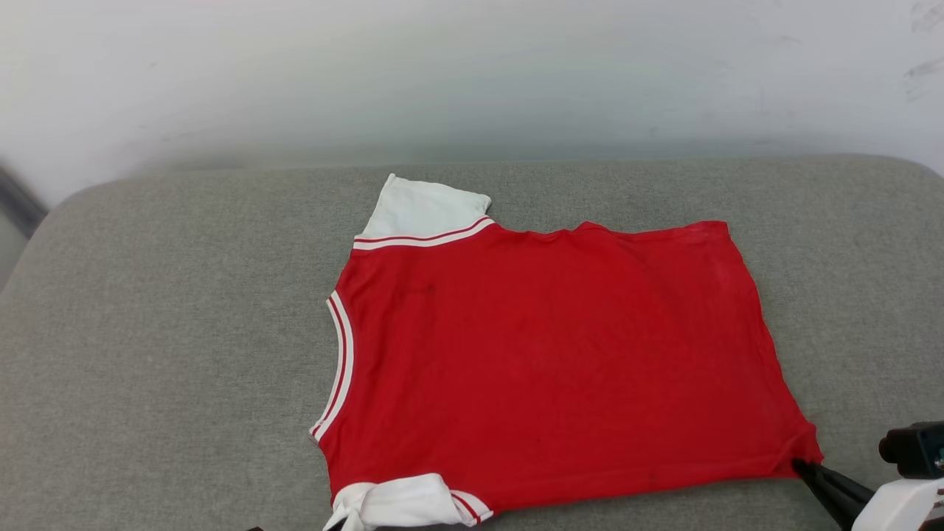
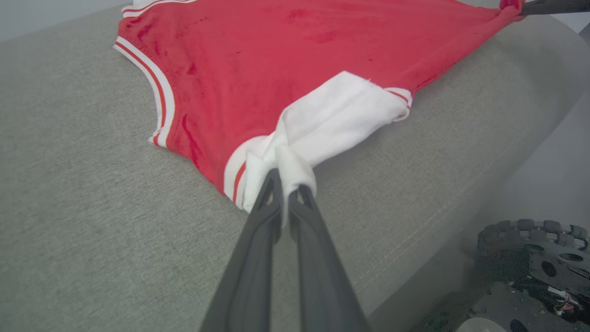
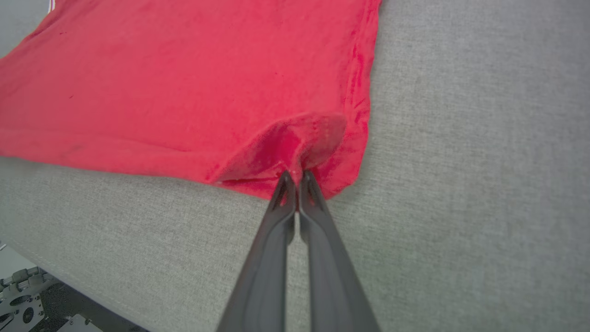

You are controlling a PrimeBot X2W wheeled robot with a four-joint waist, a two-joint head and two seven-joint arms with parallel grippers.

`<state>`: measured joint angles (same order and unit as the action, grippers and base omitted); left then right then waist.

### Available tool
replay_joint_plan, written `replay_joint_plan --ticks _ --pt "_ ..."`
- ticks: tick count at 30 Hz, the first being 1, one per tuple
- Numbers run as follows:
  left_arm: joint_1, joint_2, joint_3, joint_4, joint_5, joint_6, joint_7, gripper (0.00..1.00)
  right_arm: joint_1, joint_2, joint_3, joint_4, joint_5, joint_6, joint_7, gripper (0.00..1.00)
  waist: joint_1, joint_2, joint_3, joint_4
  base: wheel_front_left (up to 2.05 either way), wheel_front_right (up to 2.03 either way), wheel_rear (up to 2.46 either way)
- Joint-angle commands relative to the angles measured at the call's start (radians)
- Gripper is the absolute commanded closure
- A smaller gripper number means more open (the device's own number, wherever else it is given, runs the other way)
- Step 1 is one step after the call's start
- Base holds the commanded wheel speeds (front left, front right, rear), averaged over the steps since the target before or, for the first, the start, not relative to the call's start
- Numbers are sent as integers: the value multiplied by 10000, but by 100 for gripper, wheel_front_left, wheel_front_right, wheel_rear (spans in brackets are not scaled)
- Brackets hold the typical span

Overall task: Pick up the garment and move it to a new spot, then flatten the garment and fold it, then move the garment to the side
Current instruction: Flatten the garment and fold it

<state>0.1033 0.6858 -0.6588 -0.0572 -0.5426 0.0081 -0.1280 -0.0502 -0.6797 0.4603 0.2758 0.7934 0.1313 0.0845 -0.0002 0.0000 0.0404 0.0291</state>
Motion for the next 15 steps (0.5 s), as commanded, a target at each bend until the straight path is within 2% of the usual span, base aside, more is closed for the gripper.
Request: replay_joint_plan --ticks 1,10,15 --pt "59 17 79 -79 -34 73 -104 100 203 -28 -134 -100 -47 -11 13 100 2 0 13 -20 0 0 0" --pt "-674 298 639 -505 244 259 -615 100 17 137 -1020 -1048 -22 -10 196 100 2 0 476 -139 0 0 0" --pt "-1497 340 878 -441 329 115 -567 100 -472 162 -1329 -1409 -278 -10 598 100 2 0 1046 -157 0 0 0"
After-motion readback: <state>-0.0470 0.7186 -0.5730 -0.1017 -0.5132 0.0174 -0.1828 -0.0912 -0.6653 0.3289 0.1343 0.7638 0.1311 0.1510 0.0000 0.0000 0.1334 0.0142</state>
